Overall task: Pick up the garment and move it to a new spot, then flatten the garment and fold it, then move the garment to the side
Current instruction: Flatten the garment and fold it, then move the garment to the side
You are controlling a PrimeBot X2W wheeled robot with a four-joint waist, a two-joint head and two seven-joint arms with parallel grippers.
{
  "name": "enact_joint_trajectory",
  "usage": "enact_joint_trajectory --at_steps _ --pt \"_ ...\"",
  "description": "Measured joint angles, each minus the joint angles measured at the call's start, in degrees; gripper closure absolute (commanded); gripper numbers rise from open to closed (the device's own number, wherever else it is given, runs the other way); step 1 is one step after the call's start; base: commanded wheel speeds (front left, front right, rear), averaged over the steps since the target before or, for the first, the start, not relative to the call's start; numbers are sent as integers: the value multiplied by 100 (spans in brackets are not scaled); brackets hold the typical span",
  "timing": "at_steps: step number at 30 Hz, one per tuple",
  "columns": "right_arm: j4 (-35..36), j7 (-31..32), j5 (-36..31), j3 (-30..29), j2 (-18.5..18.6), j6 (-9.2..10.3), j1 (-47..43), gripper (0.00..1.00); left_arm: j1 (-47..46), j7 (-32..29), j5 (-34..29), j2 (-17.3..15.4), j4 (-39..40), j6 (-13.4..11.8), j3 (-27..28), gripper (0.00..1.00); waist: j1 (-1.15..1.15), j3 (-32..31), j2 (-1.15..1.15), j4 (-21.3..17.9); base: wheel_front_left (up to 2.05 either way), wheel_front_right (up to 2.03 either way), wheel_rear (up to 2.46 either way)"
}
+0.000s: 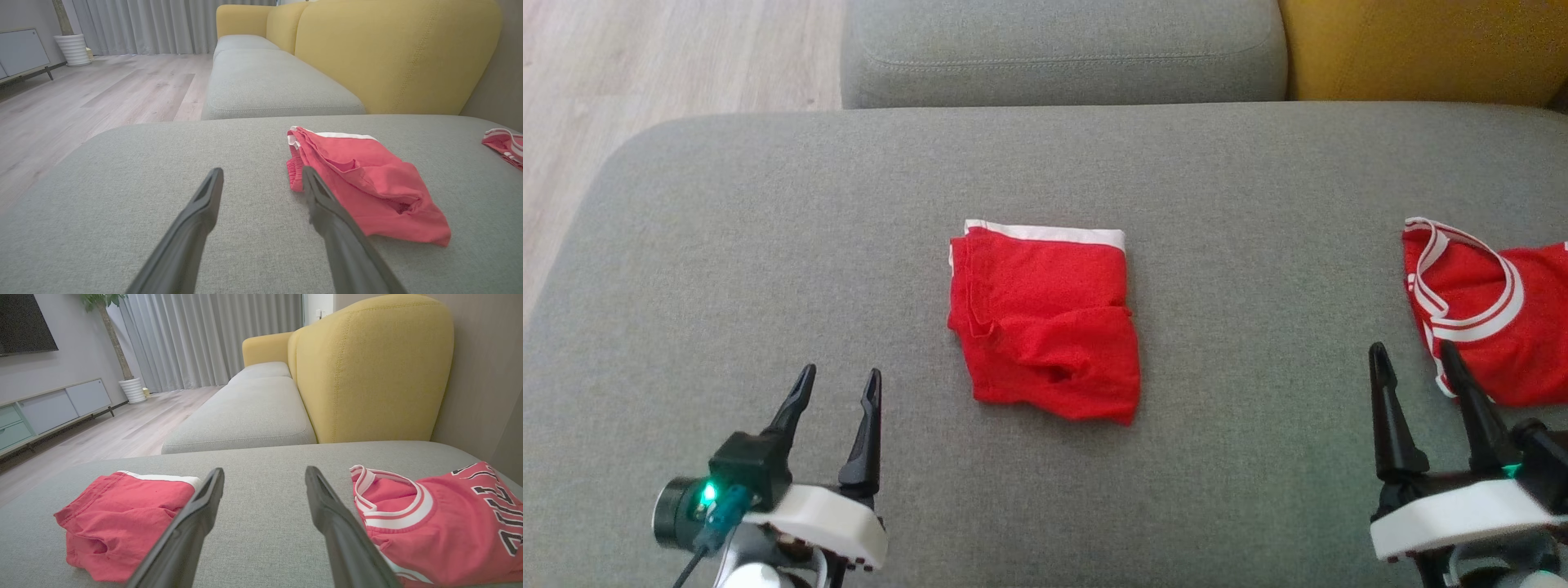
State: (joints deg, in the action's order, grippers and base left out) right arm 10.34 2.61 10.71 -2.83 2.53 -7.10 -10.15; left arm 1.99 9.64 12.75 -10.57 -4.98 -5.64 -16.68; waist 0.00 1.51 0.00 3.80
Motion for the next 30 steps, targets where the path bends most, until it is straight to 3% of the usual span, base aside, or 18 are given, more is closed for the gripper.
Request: enact_joint_trajectory --at_steps 30 --pt "-56 0 -15 5 -2 0 2 0 7 12 51 -36 36 -102 -115 0 0 126 0 55 0 0 0"
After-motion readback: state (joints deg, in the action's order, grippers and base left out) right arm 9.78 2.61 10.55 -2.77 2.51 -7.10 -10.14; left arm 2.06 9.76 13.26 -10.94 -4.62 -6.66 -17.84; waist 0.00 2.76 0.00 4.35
